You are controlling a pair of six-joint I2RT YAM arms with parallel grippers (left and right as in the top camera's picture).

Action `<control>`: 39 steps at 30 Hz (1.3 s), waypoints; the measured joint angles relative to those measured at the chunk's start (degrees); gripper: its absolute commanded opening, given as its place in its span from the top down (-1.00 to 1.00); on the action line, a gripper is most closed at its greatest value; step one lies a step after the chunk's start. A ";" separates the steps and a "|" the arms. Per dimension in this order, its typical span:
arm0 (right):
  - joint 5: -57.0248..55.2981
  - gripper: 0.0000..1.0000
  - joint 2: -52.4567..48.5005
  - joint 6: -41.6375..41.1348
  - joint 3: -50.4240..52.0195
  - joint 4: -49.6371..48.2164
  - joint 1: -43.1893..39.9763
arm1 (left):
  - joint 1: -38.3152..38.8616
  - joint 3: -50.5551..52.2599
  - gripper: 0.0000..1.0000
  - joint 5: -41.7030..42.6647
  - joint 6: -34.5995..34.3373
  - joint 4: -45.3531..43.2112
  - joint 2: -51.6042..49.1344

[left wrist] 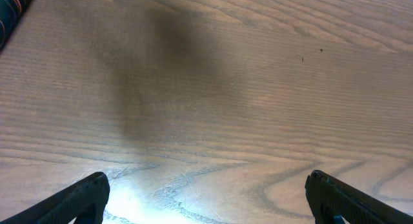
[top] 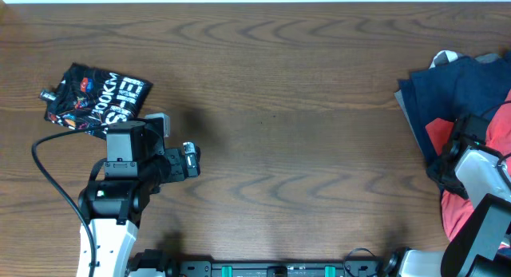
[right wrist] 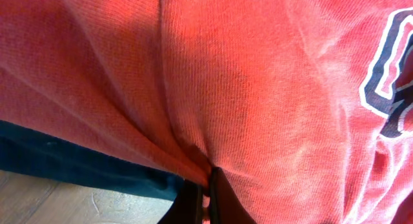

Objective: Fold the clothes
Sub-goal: 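Reach the right gripper into the clothes pile and grasp the orange-red shirt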

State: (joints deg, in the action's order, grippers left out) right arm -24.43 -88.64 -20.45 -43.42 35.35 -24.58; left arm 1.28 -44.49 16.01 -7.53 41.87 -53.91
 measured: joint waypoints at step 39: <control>65.53 0.98 15.04 27.67 -40.81 27.26 14.97 | 0.00 -0.02 -0.96 0.15 0.00 -0.66 0.00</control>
State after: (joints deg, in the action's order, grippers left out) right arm 41.10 -73.60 7.22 -84.23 62.61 -9.61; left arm 1.28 -44.51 16.16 -7.53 41.21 -53.91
